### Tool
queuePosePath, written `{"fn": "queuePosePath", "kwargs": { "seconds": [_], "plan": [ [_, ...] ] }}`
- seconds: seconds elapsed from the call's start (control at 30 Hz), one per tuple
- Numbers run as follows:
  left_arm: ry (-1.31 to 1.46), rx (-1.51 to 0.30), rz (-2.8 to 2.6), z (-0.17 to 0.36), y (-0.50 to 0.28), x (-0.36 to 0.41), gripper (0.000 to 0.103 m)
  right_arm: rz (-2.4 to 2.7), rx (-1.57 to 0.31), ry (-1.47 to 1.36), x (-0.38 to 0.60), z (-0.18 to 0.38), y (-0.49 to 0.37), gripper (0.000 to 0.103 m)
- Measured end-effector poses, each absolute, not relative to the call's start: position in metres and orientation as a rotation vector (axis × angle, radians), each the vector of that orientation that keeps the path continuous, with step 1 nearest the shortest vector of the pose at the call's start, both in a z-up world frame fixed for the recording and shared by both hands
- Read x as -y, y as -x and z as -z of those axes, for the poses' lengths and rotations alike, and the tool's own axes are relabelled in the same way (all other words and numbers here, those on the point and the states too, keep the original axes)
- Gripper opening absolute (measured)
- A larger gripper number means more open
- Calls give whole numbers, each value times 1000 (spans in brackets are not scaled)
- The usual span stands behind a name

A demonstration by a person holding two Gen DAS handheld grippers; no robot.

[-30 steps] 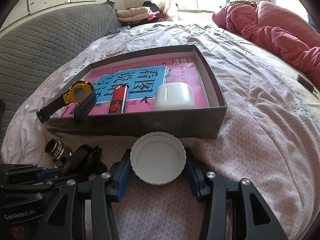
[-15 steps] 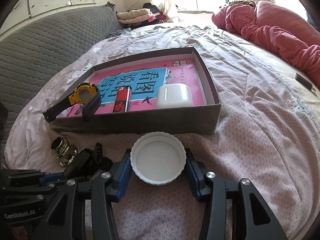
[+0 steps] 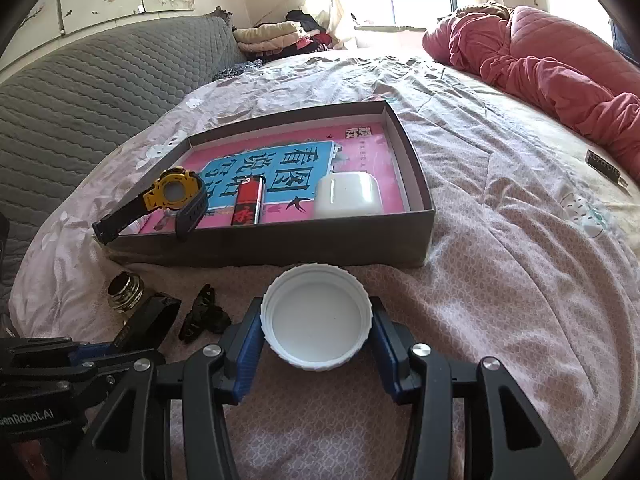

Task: Organize rigid objects
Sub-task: 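Lift the black-and-gold bottle with the left tool while the right tool holds the cap raised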

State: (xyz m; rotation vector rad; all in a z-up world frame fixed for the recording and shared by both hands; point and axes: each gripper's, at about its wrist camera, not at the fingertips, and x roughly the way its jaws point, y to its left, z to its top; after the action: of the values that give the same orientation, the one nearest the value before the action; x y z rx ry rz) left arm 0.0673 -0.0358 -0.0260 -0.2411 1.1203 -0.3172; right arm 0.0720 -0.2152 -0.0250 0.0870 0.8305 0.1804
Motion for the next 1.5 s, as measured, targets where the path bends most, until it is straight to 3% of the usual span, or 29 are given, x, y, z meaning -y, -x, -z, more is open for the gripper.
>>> {"fn": "queuePosePath", "kwargs": {
  "seconds": [1.5],
  "plan": [
    [263,-961,246,-28,-89,8,22,-198,-681,-88,218,-11,-54,50]
  ]
}}
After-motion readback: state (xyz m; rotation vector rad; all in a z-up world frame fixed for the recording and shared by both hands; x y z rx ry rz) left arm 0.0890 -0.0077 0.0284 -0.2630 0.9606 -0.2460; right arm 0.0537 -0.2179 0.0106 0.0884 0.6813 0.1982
